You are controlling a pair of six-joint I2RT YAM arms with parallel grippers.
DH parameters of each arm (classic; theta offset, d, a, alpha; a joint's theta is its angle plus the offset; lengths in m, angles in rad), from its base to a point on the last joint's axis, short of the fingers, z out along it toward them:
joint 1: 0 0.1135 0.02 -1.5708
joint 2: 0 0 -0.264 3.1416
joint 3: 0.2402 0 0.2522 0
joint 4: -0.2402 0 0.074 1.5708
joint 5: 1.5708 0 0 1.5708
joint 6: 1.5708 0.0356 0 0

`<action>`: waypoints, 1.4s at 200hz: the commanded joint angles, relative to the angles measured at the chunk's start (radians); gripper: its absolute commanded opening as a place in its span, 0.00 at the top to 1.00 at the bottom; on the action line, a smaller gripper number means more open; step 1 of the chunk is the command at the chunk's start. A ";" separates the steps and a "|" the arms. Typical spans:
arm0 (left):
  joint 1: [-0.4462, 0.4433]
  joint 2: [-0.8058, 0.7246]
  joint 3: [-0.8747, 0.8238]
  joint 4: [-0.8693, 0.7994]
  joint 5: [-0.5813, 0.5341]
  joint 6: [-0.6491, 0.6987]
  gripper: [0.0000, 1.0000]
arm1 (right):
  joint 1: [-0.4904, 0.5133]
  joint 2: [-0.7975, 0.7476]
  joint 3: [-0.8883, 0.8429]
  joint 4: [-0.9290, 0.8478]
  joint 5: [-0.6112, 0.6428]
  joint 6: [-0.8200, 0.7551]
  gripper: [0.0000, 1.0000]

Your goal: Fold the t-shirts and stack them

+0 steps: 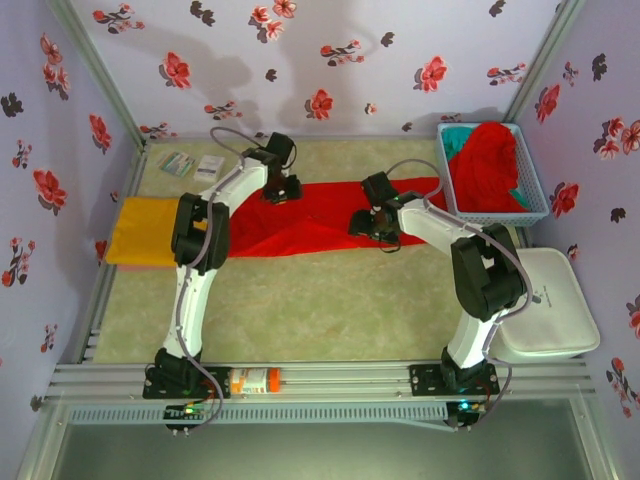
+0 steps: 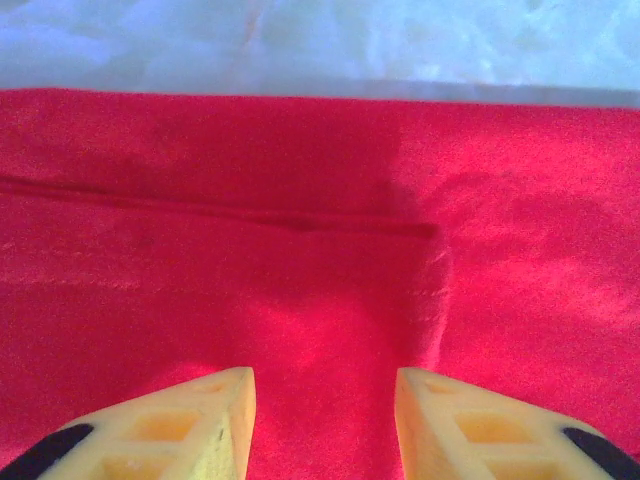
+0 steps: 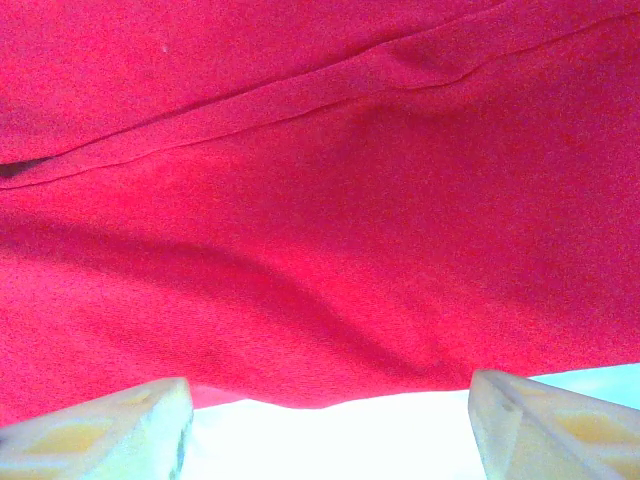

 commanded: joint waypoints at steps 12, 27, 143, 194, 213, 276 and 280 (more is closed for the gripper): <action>-0.008 -0.210 -0.203 -0.006 -0.072 0.002 0.58 | -0.033 -0.017 0.032 -0.050 0.065 -0.056 0.27; -0.006 -0.301 -0.352 0.042 -0.080 -0.026 0.58 | -0.058 0.012 0.071 -0.072 0.118 -0.079 0.28; 0.082 -0.400 -0.708 0.119 -0.094 -0.013 0.64 | -0.248 0.148 -0.033 -0.068 0.046 -0.043 0.37; 0.088 -0.243 -0.448 0.018 -0.084 0.037 0.64 | -0.121 -0.011 -0.198 -0.127 0.008 -0.005 0.37; 0.084 -0.181 -0.355 -0.012 -0.067 0.046 0.64 | -0.007 -0.078 -0.267 -0.136 -0.006 0.046 0.37; 0.015 0.044 0.014 -0.137 -0.030 0.059 0.66 | 0.469 -0.240 -0.451 -0.035 -0.050 0.399 0.36; 0.008 0.057 0.037 -0.157 -0.028 0.060 0.66 | 0.504 -0.239 -0.448 -0.029 -0.052 0.412 0.35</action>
